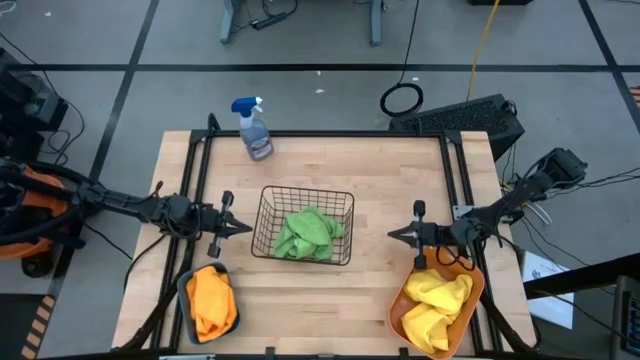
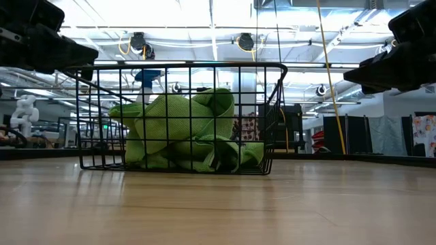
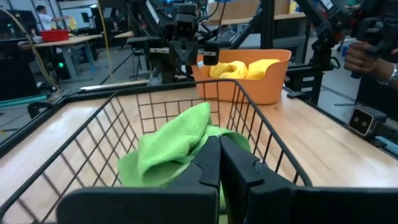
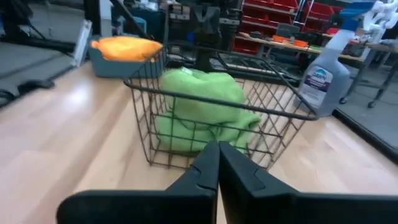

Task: Sort microfiber towel by color & place in baskets
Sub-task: Return to Home Position

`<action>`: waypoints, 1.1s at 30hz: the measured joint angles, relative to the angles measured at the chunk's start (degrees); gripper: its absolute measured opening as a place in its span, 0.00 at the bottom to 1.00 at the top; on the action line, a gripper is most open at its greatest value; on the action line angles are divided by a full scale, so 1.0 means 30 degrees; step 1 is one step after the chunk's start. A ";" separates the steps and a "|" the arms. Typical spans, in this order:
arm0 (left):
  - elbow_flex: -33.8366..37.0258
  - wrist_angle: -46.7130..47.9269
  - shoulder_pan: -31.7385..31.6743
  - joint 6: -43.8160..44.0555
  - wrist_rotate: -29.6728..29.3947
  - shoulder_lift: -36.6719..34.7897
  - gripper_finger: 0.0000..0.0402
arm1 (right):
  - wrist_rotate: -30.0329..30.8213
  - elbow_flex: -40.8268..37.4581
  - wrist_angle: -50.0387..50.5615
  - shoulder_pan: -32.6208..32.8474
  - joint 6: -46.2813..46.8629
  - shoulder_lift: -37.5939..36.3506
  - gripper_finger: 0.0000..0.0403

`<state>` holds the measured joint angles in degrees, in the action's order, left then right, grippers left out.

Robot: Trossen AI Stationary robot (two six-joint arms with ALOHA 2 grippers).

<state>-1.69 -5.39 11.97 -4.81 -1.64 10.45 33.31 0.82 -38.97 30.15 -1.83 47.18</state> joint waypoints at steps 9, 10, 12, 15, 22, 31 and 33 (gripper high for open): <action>-0.0020 0.2478 0.0000 0.0478 -0.0263 -0.2611 0.01 | 0.1137 0.0000 0.2471 -0.0022 -0.0595 -0.2614 0.00; -0.0041 0.2608 0.0000 0.0473 -0.0295 -0.2855 0.01 | 0.0642 0.0000 0.2857 -0.0022 -0.0589 -0.2987 0.00; -0.0058 0.2653 0.0000 0.0456 -0.0355 -0.3124 0.01 | -0.0492 0.0000 0.3687 -0.0022 -0.0675 -0.3761 0.00; -0.0066 0.2683 0.0000 0.0332 -0.0397 -0.3328 0.01 | -0.1296 0.0000 0.4547 -0.0015 -0.1140 -0.5147 0.00; -0.0066 0.2733 0.0000 0.0317 -0.0438 -0.3321 0.01 | -0.3835 0.0000 0.5074 -0.0848 -0.3856 -0.8660 0.00; -0.0061 0.2770 0.0000 0.0301 -0.0476 -0.3321 0.01 | -0.6658 0.0000 0.8650 -0.3494 -0.3609 -1.2331 0.00; -0.0065 0.2777 0.0000 0.0064 -0.0476 -0.3321 0.01 | -0.6736 0.0000 0.9167 -0.3837 -0.3452 -1.3121 0.00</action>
<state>-1.89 2.94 11.97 -4.62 -3.07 0.49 13.10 0.82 -11.47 18.64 -12.19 7.82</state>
